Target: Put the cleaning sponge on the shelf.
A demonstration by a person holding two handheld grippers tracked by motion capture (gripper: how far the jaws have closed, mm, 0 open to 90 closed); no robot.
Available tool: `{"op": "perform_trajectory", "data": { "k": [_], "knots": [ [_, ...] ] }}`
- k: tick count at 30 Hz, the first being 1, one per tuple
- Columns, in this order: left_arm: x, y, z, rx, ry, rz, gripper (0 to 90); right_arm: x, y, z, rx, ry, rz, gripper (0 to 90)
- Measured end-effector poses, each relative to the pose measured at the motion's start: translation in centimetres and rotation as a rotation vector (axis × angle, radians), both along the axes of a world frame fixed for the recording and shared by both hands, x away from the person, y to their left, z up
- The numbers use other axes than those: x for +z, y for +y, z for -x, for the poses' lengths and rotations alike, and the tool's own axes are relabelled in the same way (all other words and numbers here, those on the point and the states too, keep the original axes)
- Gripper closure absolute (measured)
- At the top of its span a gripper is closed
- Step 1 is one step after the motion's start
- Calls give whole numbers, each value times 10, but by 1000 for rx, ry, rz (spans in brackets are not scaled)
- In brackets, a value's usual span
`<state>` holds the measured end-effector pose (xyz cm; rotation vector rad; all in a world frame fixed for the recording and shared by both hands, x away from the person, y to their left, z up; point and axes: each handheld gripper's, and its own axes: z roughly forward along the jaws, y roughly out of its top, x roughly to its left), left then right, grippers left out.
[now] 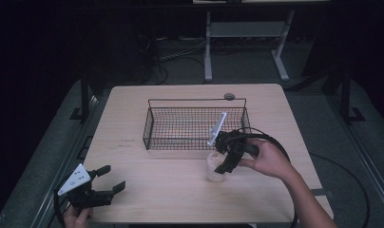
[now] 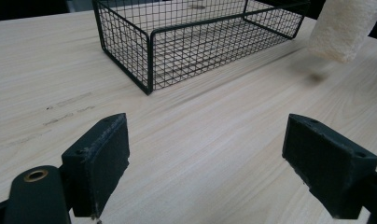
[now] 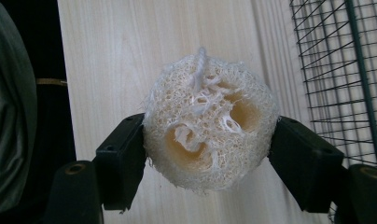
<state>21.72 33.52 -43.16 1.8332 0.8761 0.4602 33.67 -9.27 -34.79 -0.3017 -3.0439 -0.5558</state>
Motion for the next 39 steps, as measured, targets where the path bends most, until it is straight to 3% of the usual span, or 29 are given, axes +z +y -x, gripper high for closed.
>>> {"op": "perform_trajectory", "data": {
  "k": [13, 39],
  "knots": [
    [0, 0, 0, -1, 2, 0, 141, 31, 5, -17, 6, -9, 6, 289],
    [0, -1, -1, 1, 3, 1, 141, 64, 18, -52, -14, -32, 33, 289]
  ]
}}
